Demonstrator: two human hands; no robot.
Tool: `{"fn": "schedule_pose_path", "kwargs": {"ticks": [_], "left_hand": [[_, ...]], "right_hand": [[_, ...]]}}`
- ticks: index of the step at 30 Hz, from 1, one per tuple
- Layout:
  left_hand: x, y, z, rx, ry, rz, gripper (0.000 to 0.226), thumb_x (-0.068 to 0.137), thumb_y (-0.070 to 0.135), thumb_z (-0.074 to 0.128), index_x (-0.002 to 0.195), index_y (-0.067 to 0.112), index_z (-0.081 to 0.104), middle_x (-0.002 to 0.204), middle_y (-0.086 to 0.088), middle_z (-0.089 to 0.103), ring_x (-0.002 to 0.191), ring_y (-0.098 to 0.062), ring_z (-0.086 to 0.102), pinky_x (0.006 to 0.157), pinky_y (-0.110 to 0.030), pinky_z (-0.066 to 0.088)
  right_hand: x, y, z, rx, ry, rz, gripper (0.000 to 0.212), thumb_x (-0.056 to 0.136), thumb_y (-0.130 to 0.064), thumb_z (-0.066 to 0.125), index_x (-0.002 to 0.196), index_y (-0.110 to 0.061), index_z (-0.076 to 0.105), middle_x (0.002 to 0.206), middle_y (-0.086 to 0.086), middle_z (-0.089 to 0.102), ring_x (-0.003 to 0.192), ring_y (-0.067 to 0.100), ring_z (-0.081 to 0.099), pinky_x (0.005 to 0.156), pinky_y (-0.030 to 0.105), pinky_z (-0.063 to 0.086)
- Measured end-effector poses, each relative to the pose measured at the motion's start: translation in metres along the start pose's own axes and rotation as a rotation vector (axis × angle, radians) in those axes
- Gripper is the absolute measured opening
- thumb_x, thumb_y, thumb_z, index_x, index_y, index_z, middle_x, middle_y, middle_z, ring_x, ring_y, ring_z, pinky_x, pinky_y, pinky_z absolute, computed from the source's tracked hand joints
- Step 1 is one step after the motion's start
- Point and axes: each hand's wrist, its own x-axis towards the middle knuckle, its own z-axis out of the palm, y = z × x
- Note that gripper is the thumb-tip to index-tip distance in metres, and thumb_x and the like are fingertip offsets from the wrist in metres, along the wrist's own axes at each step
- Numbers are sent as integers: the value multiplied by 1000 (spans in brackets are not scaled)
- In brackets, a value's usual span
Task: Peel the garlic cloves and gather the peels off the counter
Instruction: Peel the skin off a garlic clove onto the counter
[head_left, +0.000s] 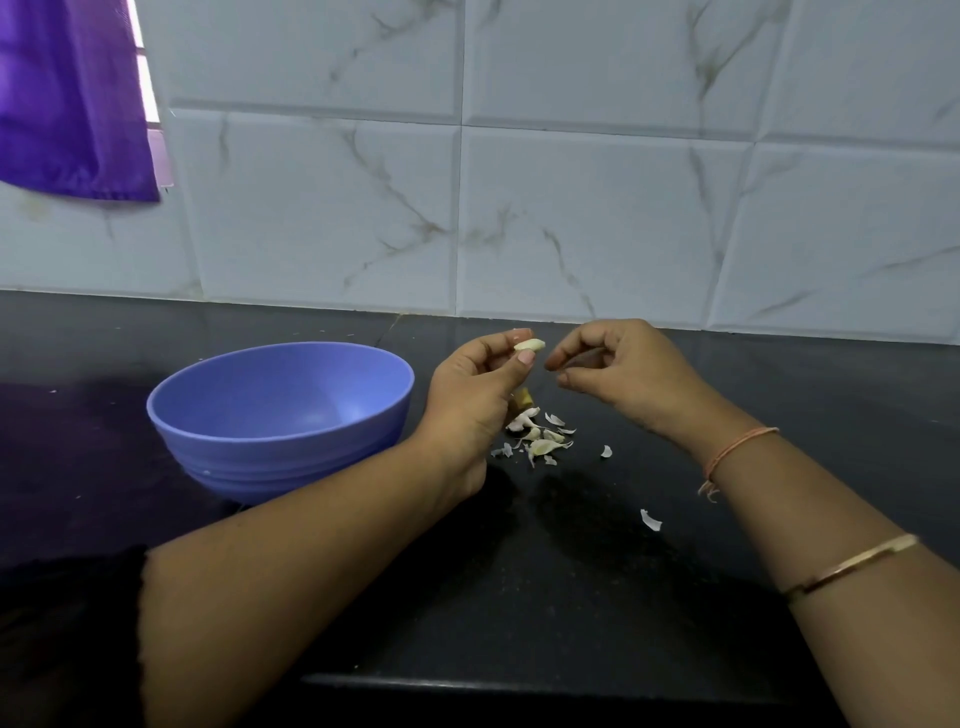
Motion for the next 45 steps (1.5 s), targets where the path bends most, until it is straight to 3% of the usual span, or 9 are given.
{"fn": "schedule_pose_path", "kwargs": {"ticks": [3, 7, 15, 23, 28, 35, 39, 42, 45], "left_hand": [[1, -2, 0, -6, -7, 6, 14, 88, 7, 59, 91, 20, 64, 71, 9, 61, 62, -6, 48, 57, -18, 43], [1, -2, -1, 4, -23, 13, 17, 87, 5, 59, 94, 20, 64, 69, 11, 62, 62, 1, 56, 60, -16, 47], [1, -1, -1, -1, -37, 17, 21, 86, -2, 58, 90, 19, 63, 78, 6, 65, 61, 3, 60, 55, -12, 48], [1, 0, -1, 1, 27, -49, 8, 86, 16, 63, 94, 18, 64, 98, -1, 66, 88, -6, 58, 68, -20, 50], [1, 0, -1, -14, 56, -29, 5, 87, 15, 62, 89, 18, 65, 83, 4, 63, 77, -5, 54, 63, -19, 48], [1, -1, -1, 12, 52, -19, 6, 85, 15, 64, 90, 19, 67, 83, 5, 63, 79, -7, 56, 67, -21, 48], [1, -2, -2, 49, 56, 35, 7, 84, 10, 64, 89, 14, 68, 71, 3, 60, 64, -9, 48, 59, -20, 45], [1, -2, -1, 102, 63, 102, 10, 83, 6, 65, 82, 15, 68, 63, 3, 59, 58, -11, 43, 57, -21, 43], [1, -3, -1, 149, 65, 147, 16, 81, 4, 66, 77, 19, 68, 58, 6, 62, 63, -14, 47, 64, -25, 47]], "right_hand": [[-2, -2, 0, 239, 15, 37, 5, 85, -5, 61, 86, -9, 65, 73, 6, 67, 66, 15, 66, 73, 30, 55], [-3, -3, 3, 341, -27, 72, 12, 88, -14, 59, 90, -5, 66, 75, 5, 69, 70, 14, 66, 72, 30, 56], [-4, -5, 4, 382, -10, 17, 7, 83, -4, 64, 89, -6, 66, 78, 11, 66, 68, 11, 62, 68, 26, 56], [-3, -5, 2, 392, 4, -19, 9, 81, 0, 64, 88, -6, 66, 77, 11, 65, 68, 11, 62, 68, 26, 56], [-4, -6, 3, 401, -7, -17, 9, 84, 0, 60, 85, -6, 67, 78, 12, 67, 68, 12, 62, 69, 26, 56], [-3, -6, 2, 147, 83, -124, 8, 81, -10, 65, 77, -13, 70, 71, 6, 68, 66, 14, 61, 69, 32, 54], [-3, -5, 3, 8, 103, -154, 6, 79, -14, 67, 76, -15, 71, 62, -9, 63, 56, -2, 55, 59, 12, 44], [-4, -5, 4, -51, 94, -154, 5, 76, -16, 68, 72, -15, 71, 57, -11, 62, 54, -2, 54, 56, 8, 41], [-4, -5, 4, -55, 75, -145, 6, 75, -13, 68, 69, -11, 69, 49, -15, 60, 51, -2, 55, 53, 6, 39]]}}
